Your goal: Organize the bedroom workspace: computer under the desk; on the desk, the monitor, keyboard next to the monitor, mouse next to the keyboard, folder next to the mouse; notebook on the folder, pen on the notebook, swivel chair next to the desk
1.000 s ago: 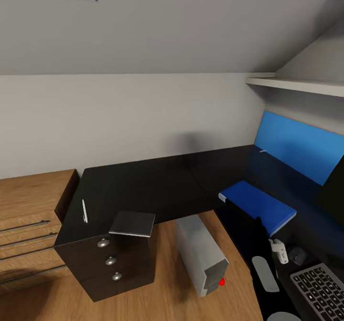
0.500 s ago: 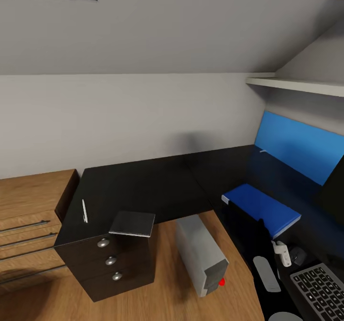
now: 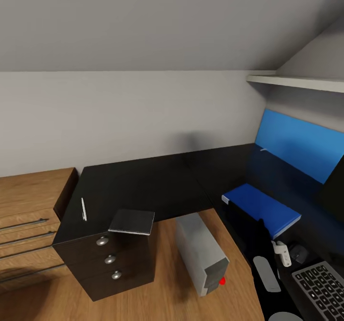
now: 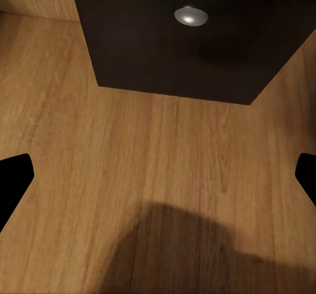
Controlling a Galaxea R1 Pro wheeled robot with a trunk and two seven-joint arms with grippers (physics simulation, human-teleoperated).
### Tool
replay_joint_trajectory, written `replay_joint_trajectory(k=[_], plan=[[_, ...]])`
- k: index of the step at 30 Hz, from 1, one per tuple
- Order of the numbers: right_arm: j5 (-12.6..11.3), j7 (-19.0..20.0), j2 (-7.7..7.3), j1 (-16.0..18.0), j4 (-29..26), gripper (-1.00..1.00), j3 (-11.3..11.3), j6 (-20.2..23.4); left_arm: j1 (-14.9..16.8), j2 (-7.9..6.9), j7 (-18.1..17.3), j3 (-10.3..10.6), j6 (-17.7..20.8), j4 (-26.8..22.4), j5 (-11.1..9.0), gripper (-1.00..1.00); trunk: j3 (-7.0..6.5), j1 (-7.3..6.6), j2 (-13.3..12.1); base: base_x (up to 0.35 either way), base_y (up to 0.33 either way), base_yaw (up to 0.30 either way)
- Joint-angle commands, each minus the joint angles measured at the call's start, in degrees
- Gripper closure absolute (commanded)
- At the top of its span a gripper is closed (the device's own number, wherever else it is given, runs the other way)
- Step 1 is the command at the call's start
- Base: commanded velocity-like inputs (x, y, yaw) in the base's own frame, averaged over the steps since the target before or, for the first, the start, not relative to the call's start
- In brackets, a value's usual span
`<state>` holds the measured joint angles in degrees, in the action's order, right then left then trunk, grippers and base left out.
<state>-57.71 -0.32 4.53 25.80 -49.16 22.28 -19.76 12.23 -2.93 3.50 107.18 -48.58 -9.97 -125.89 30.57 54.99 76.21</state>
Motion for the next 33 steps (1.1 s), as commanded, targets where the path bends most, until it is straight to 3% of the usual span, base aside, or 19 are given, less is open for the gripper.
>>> replay_joint_trajectory(k=[1,4,23,33], plan=[[-0.5,0.1,0.04,0.0,-0.1,1.00,0.0,-0.1,0.1,-0.06,0.4,0.5,-0.3,-0.2,-0.2,-1.00,0.24,0.23,0.5,0.000,0.000,0.000],[-0.5,0.1,0.05,0.0,-0.1,1.00,0.0,-0.1,0.1,-0.06,0.4,0.5,-0.3,-0.2,-0.2,-1.00,0.78,0.88,1.7,0.000,0.000,0.000],[-0.4,0.1,0.12,0.0,-0.1,1.00,0.0,-0.1,0.1,-0.06,0.2,0.6,-0.3,-0.2,-0.2,-1.00,0.78,0.88,1.7,0.000,0.000,0.000],[-0.4,0.1,0.07,0.0,-0.2,1.00,0.0,-0.1,0.1,-0.06,0.1,0.7,-0.4,-0.2,-0.1,-1.00,-0.66,-0.87,-1.6,0.000,0.000,0.000]])
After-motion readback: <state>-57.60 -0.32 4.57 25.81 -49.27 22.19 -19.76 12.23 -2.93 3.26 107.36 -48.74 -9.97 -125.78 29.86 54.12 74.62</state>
